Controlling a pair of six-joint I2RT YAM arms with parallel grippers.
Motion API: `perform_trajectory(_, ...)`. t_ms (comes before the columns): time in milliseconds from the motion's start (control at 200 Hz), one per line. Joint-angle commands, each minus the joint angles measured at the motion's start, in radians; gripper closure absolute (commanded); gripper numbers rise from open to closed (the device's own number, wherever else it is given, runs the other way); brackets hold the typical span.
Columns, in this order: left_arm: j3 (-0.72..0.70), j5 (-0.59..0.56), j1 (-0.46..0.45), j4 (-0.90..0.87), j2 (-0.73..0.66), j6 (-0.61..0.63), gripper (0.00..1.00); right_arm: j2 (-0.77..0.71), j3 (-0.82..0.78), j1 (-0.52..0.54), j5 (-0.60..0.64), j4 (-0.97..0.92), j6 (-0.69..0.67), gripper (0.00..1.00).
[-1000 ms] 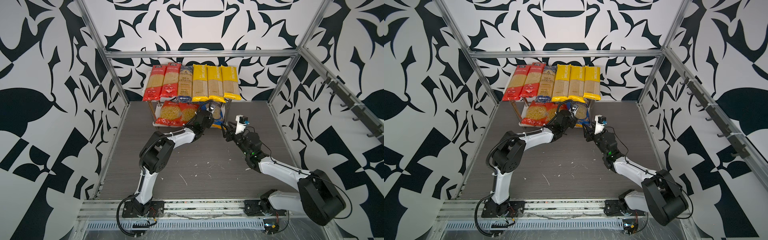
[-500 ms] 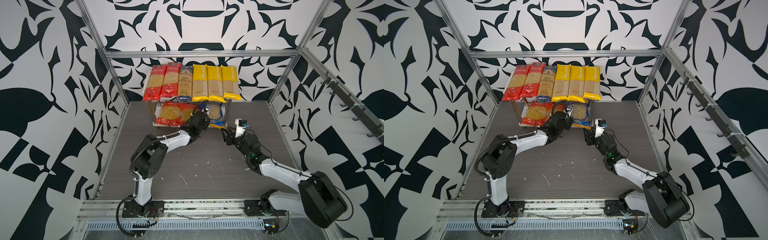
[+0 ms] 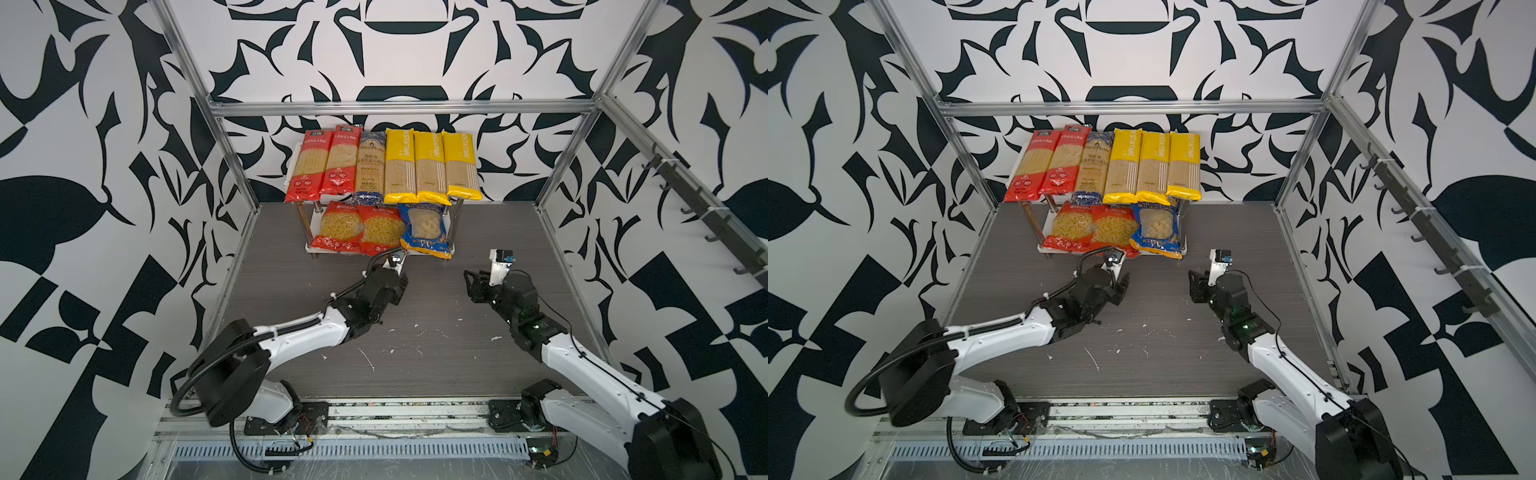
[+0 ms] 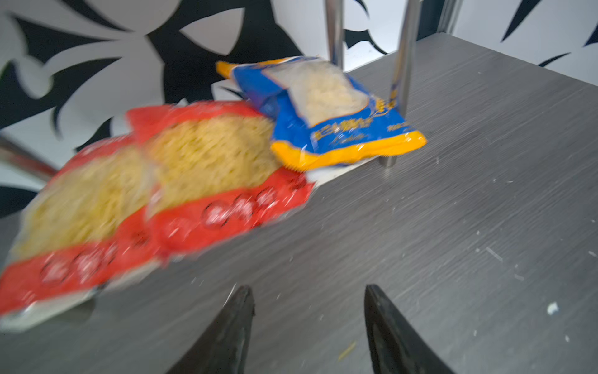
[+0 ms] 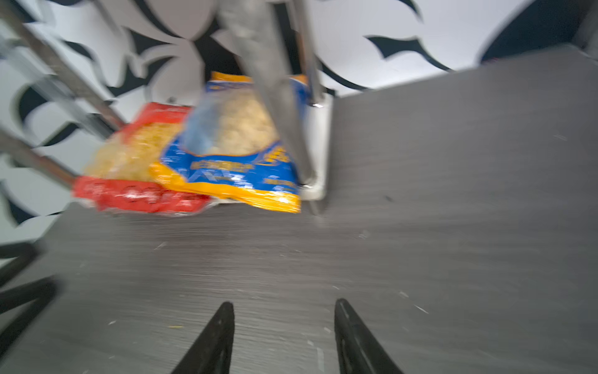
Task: Arrange pasta packages on shelves
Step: Reset both arms
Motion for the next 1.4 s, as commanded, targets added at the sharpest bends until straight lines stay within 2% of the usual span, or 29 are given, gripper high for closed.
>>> perform_trajectory(0,-0.112,-0.107,0.007,0.023,-0.163,-0.048,0.39,-0.024,0.066,-0.085,0.071,-0.189,0.027,0.48)
perform_trajectory(60,-0.17,-0.159,0.007,0.009,-0.239,-0.014,0.38,-0.04,0.074,-0.121,0.13,-0.219,0.002,0.48)
perform_trajectory(125,-0.204,-0.225,0.017,-0.037,-0.312,-0.002,0.35,-0.053,0.072,-0.141,0.281,-0.226,-0.047,0.47)
perform_trajectory(220,-0.262,-0.246,0.08,-0.07,-0.418,0.0,0.35,-0.047,0.038,-0.177,0.384,-0.162,-0.134,0.45)
perform_trajectory(315,-0.327,-0.243,0.206,-0.058,-0.496,-0.001,0.34,-0.02,-0.071,-0.194,0.436,0.035,-0.17,0.45)
perform_trajectory(435,-0.404,-0.286,0.377,0.058,-0.494,0.009,0.33,0.105,-0.142,-0.193,0.499,0.27,-0.207,0.46)
perform_trajectory(515,-0.449,-0.24,0.472,0.181,-0.463,0.023,0.33,0.184,-0.154,-0.194,0.501,0.376,-0.23,0.46)
perform_trajectory(590,-0.47,-0.141,0.582,0.249,-0.413,0.002,0.32,0.256,-0.183,-0.194,0.502,0.514,-0.244,0.45)
perform_trajectory(710,-0.545,0.024,0.75,0.529,-0.249,-0.02,0.31,0.374,-0.212,-0.194,0.476,0.697,-0.286,0.44)
perform_trajectory(760,-0.546,0.098,0.802,0.625,-0.163,-0.031,0.31,0.384,-0.206,-0.195,0.444,0.701,-0.299,0.44)
perform_trajectory(830,-0.511,0.143,0.809,0.684,-0.067,0.009,0.31,0.423,-0.203,-0.197,0.459,0.739,-0.3,0.43)
perform_trajectory(915,-0.466,0.145,0.817,0.712,0.024,0.042,0.3,0.51,-0.218,-0.2,0.462,0.862,-0.314,0.4)
perform_trajectory(1025,-0.454,0.166,0.839,0.763,0.112,0.031,0.29,0.507,-0.2,-0.203,0.403,0.817,-0.32,0.38)
perform_trajectory(1140,-0.423,0.191,0.847,0.804,0.21,0.035,0.27,0.565,-0.202,-0.218,0.344,0.854,-0.318,0.36)
perform_trajectory(1170,-0.422,0.186,0.849,0.832,0.228,0.041,0.27,0.609,-0.216,-0.221,0.351,0.941,-0.323,0.35)
perform_trajectory(1205,-0.413,0.182,0.856,0.801,0.219,0.027,0.26,0.631,-0.231,-0.221,0.334,1.016,-0.358,0.35)
perform_trajectory(1280,-0.383,0.177,0.875,0.684,0.19,-0.014,0.24,0.6,-0.218,-0.224,0.337,0.93,-0.324,0.36)
perform_trajectory(1335,-0.375,0.148,0.89,0.695,0.203,-0.034,0.16,0.611,-0.206,-0.224,0.334,0.928,-0.331,0.33)
perform_trajectory(1395,-0.376,0.159,0.897,0.691,0.203,-0.039,0.01,0.611,-0.203,-0.224,0.338,0.923,-0.342,0.29)
